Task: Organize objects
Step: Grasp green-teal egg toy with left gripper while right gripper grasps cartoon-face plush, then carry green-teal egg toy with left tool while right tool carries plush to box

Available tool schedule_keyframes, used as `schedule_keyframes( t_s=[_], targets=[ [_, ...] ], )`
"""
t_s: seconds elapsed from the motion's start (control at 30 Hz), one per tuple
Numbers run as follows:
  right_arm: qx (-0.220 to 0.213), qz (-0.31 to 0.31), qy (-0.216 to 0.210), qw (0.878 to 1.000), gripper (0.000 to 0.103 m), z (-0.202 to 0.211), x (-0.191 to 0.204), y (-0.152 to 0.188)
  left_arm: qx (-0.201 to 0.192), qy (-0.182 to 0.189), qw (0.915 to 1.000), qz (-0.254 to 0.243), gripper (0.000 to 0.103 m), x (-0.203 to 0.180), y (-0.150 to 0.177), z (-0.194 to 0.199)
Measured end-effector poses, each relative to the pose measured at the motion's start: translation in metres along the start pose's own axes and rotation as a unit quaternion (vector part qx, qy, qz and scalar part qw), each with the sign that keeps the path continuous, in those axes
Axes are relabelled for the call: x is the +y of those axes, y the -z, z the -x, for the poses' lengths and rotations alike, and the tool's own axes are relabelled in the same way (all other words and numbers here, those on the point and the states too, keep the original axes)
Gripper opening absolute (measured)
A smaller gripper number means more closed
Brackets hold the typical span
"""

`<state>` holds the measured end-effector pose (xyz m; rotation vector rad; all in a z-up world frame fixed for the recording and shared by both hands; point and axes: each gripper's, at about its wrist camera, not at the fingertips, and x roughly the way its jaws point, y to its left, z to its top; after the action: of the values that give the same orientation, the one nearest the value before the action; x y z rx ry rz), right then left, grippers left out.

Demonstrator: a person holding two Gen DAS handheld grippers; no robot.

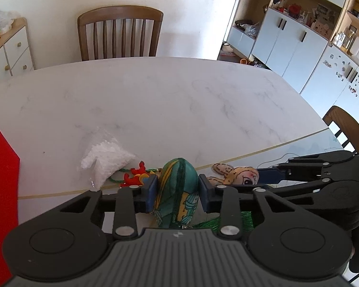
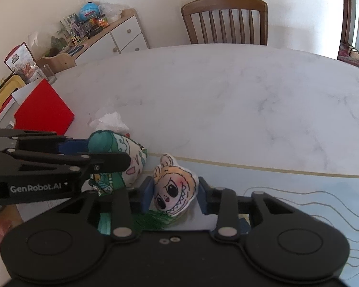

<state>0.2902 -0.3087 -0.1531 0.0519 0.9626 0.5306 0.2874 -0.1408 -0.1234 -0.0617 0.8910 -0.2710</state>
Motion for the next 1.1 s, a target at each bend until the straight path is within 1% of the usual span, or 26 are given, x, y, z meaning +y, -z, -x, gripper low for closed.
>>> schedule_keyframes(
  t_s=[0.13,0.43,0.57,0.83,1.1],
  targets=[
    [-0.011,-0.007,0.006,1.000,0.036,0.012,-0.003,0.000,-0.003,-0.001,1.0000,0.008,0.034,0.000,-0.001,0.008],
    [-0.028,-0.012,0.019,0.999,0.036,0.051,0.001,0.006,-0.024,0.019,0.9992,0.024,0.034,-0.004,0.000,0.044],
    [-0.030,-0.002,0.028,0.999,0.036,0.066,0.014,0.009,-0.032,0.025,0.9989,0.023,0.034,-0.006,0.002,0.062],
    [-0.047,0.022,0.031,0.998,0.036,0.094,0.042,0.017,-0.057,0.046,0.9972,0.014,0.034,-0.001,0.003,0.108],
    [-0.060,0.037,0.024,0.997,0.036,0.115,0.074,0.012,-0.068,0.046,0.9964,0.017,0.034,0.016,0.007,0.147]
  ],
)
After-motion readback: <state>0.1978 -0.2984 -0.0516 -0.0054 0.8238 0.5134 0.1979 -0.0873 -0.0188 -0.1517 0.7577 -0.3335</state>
